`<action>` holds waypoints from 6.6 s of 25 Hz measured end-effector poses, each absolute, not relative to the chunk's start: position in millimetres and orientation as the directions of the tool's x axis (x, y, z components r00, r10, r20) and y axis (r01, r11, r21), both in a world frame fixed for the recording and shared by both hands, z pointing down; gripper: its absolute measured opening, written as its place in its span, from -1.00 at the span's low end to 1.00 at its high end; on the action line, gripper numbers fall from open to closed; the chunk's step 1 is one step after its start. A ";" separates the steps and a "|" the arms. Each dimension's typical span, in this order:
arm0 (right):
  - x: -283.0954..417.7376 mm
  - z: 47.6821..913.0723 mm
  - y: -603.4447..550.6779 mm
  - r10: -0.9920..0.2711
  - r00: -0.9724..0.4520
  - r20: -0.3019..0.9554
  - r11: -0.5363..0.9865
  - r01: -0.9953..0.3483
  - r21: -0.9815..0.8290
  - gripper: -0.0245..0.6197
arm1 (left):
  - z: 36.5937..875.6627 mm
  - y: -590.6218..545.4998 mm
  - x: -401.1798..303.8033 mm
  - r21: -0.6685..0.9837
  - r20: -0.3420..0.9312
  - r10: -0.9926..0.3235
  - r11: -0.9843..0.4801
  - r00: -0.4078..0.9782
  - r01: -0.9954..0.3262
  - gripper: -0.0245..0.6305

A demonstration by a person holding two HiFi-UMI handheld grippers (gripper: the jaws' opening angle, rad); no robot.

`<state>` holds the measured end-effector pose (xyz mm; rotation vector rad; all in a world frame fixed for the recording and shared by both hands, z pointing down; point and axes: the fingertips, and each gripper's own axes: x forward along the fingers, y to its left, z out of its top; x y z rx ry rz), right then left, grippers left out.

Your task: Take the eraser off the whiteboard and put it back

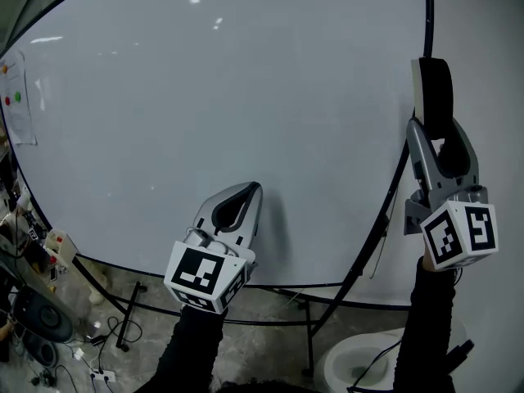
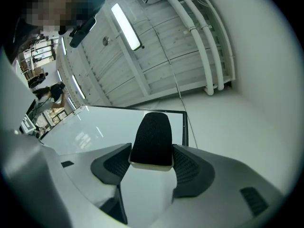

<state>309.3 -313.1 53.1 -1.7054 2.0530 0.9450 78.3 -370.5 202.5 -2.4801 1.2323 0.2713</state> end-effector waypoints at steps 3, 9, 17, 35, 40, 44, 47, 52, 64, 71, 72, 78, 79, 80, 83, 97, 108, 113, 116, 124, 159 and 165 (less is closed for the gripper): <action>306.0 65.8 -323.1 -0.754 -0.261 -0.603 0.095 -0.952 0.292 -0.06 | 215.7 -373.9 72.5 -0.225 -0.314 -0.752 -0.534 0.579 -0.815 -0.91; 313.0 98.1 -329.3 -0.766 -0.272 -0.583 0.127 -0.953 0.276 -0.06 | 242.8 -372.3 70.9 -0.214 -0.263 -0.801 -0.494 0.537 -0.843 -0.91; 314.6 158.1 -333.6 -0.783 -0.274 -0.558 0.165 -0.957 0.239 -0.06 | 260.1 -373.2 73.2 -0.200 -0.230 -0.829 -0.473 0.510 -0.858 -0.91; 274.5 221.1 -335.9 -0.789 -0.367 -0.493 0.282 -0.929 0.241 -0.06 | 273.8 -352.8 47.8 -0.156 -0.226 -0.879 -0.392 0.420 -0.906 -0.91; 242.2 225.6 -342.0 -0.775 -0.400 -0.489 0.330 -0.916 0.226 -0.06 | 276.9 -347.7 10.5 -0.148 -0.234 -0.899 -0.345 0.371 -0.927 -0.91; 201.7 223.1 -343.5 -0.755 -0.438 -0.487 0.355 -0.899 0.259 -0.06 | 278.2 -346.5 -18.6 -0.156 -0.243 -0.906 -0.317 0.348 -0.935 -0.91; 166.0 221.8 -349.0 -0.746 -0.457 -0.485 0.375 -0.889 0.261 -0.06 | 277.8 -347.0 -43.9 -0.161 -0.244 -0.906 -0.315 0.347 -0.935 -0.91; 103.1 217.3 -351.0 -0.741 -0.459 -0.491 0.385 -0.889 0.249 -0.06 | 270.1 -341.7 -92.1 -0.183 -0.239 -0.893 -0.345 0.382 -0.921 -0.91; -38.0 208.0 -363.8 -0.708 -0.503 -0.497 0.407 -0.864 0.295 -0.06 | 265.4 -345.2 -208.8 -0.166 -0.243 -0.893 -0.347 0.379 -0.923 -0.91; -98.9 207.8 -376.5 -0.693 -0.533 -0.486 0.434 -0.846 0.309 -0.06 | 267.3 -344.1 -246.1 -0.167 -0.242 -0.893 -0.346 0.379 -0.923 -0.91; -104.7 207.9 -379.0 -0.694 -0.534 -0.484 0.434 -0.846 0.310 -0.06 | 267.6 -344.1 -250.5 -0.168 -0.240 -0.894 -0.346 0.378 -0.923 -0.91; -129.6 214.4 -402.1 -0.739 -0.501 -0.452 0.392 -0.864 0.317 -0.06 | 266.5 -342.9 -277.7 -0.176 -0.239 -0.902 -0.324 0.360 -0.929 -0.91; -132.1 216.6 -406.8 -0.749 -0.493 -0.442 0.382 -0.867 0.320 -0.06 | 266.2 -342.7 -280.4 -0.178 -0.240 -0.902 -0.322 0.359 -0.930 -0.91; -133.9 218.8 -410.9 -0.758 -0.487 -0.435 0.373 -0.870 0.323 -0.06 | 266.4 -342.4 -282.5 -0.178 -0.241 -0.902 -0.321 0.358 -0.930 -0.91; -136.1 224.6 -419.9 -0.784 -0.458 -0.418 0.331 -0.880 0.342 -0.06 | 268.6 -340.8 -285.5 -0.183 -0.233 -0.901 -0.329 0.366 -0.926 -0.91; -139.9 233.4 -444.5 -0.865 -0.315 -0.391 0.143 -0.901 0.409 -0.06 | 277.9 -343.8 -296.5 -0.153 -0.239 -0.898 -0.340 0.369 -0.928 -0.91; -143.1 236.4 -447.7 -0.870 -0.301 -0.391 0.097 -0.881 0.463 -0.06 | 276.3 -340.4 -297.4 -0.156 -0.256 -0.890 -0.346 0.376 -0.925 -0.91; -141.8 238.4 -443.5 -0.863 -0.337 -0.376 0.144 -0.878 0.456 -0.06 | 276.4 -337.3 -298.5 -0.151 -0.250 -0.893 -0.345 0.374 -0.926 -0.91; -141.3 238.9 -440.4 -0.861 -0.356 -0.363 0.168 -0.873 0.457 -0.06 | 276.8 -336.2 -298.1 -0.158 -0.227 -0.902 -0.339 0.368 -0.928 -0.91; -130.3 229.6 -413.3 -0.815 -0.397 -0.422 0.271 -0.905 0.329 -0.06 | 276.9 -334.4 -291.2 -0.156 -0.236 -0.886 -0.371 0.400 -0.915 -0.91; -6.7 253.4 -193.9 -0.792 -0.486 -0.369 0.459 -0.873 0.165 -0.90 | 269.2 -166.6 -179.5 -0.134 -0.292 -0.891 -0.323 0.348 -0.937 -0.91; -3.3 256.8 -154.4 -0.778 -0.507 -0.372 0.475 -0.861 0.180 -0.90 | 284.3 -127.9 -178.3 -0.107 -0.264 -0.909 -0.304 0.321 -0.947 -0.91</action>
